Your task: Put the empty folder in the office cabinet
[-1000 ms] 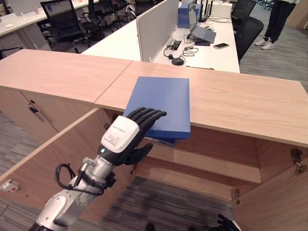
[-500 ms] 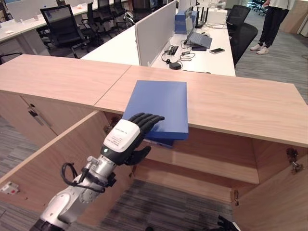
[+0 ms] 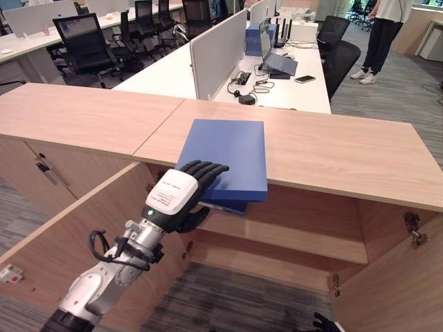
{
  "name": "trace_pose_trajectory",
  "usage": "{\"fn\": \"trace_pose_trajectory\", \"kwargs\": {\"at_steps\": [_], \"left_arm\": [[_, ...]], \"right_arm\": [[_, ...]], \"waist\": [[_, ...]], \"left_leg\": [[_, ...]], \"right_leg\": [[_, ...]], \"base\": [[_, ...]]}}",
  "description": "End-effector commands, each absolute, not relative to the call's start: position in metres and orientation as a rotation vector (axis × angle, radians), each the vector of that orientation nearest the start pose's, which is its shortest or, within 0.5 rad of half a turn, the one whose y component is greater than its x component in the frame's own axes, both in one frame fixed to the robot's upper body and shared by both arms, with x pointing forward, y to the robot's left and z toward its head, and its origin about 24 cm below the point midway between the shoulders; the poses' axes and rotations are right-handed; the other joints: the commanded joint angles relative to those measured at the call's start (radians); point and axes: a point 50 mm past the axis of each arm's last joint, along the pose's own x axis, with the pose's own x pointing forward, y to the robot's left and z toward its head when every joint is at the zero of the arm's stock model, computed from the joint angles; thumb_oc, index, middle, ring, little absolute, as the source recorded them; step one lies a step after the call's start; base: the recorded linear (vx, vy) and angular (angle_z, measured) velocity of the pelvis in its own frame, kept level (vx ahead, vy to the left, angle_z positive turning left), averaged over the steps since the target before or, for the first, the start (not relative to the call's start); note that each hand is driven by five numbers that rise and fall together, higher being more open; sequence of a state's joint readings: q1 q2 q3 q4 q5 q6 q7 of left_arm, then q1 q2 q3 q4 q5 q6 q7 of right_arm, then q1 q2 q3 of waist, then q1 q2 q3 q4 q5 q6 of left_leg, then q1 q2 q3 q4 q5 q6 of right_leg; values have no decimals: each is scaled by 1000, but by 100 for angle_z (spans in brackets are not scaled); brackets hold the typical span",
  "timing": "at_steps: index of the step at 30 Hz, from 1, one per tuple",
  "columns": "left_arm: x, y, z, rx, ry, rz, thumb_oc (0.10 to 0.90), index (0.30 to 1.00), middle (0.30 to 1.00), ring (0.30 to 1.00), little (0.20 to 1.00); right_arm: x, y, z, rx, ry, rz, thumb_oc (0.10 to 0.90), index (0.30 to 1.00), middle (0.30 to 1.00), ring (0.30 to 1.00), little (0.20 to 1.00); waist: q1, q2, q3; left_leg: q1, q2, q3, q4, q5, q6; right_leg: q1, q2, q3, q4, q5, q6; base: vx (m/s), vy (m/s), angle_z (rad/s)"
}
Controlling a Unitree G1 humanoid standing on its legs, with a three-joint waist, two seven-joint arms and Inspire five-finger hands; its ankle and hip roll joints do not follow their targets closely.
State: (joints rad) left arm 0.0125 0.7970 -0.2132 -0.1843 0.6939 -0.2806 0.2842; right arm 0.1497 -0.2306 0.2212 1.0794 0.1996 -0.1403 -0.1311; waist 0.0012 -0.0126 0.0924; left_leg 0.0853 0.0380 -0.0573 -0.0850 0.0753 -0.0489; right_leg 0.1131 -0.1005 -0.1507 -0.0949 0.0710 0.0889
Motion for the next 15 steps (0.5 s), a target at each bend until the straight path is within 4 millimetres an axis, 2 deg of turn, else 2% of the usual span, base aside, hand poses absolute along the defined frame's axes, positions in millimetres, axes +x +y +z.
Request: {"fn": "trace_pose_trajectory", "kwargs": {"at_steps": [1,3,9,11,15], "left_arm": [[257,186,176,1282,-895,19,800,900,900,900,900],[258,186,174,1281,-886,18,800,900,900,900,900],[261,187,166,1289,-847,15,800,900,900,900,900],[261,188,163,1298,-830,8,400,300,300,300,300],[261,191,160,1280,-803,19,400,300,300,300,300]], "right_arm": [[81,-232,-156,-238,1067,-172,800,900,900,900,900],[81,-233,-156,-233,1070,-183,800,900,900,900,900],[84,-233,-155,-219,1062,-196,800,900,900,900,900],[84,-233,-155,-220,1061,-196,800,900,900,900,900],[84,-233,-155,-220,1065,-198,800,900,900,900,900]], "waist": [[-14,-6,41],[-16,-5,37],[-18,-9,36],[-18,-10,35],[-19,-11,35]], "left_leg": [[93,-33,9,-2,-149,14],[100,-32,11,-2,-161,14],[95,-35,15,-2,-151,15],[94,-36,18,-2,-151,16],[94,-36,22,-2,-151,15]], "right_leg": [[34,12,-67,8,-86,47],[40,16,-64,8,-97,48],[34,14,-62,8,-85,47],[34,14,-61,8,-84,47],[31,14,-59,8,-83,47]], "base": [[0,0,0],[0,0,0],[-4,5,0],[0,0,0],[-9,4,0]]}}
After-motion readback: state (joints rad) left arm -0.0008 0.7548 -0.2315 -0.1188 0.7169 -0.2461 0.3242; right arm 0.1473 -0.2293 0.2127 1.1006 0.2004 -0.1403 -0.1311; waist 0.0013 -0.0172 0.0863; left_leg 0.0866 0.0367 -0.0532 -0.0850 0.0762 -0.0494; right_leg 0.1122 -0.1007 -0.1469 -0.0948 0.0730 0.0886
